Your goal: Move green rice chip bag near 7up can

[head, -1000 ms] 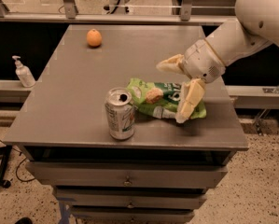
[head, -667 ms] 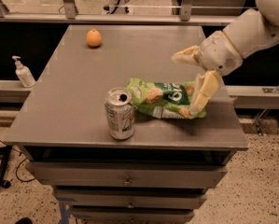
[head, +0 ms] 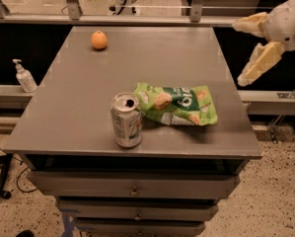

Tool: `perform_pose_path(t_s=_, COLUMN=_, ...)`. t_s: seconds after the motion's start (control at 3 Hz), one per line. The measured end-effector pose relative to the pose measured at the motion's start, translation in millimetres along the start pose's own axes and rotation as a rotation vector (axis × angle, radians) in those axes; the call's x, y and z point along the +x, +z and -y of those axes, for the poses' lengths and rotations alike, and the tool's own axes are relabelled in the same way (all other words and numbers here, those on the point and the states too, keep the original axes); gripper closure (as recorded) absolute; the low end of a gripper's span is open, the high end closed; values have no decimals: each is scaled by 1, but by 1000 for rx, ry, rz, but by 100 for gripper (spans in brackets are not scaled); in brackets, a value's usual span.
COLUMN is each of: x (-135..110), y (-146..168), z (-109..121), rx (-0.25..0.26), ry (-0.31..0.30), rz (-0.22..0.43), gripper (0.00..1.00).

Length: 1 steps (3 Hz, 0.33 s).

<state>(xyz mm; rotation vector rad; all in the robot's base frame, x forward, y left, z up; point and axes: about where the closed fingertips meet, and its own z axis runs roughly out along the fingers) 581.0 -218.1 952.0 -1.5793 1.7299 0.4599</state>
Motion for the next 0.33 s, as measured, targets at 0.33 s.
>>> perform_pose_path(t_s=0.33, x=-11, y=-10, z=9, rx=34, ry=-23, rz=10, gripper=0)
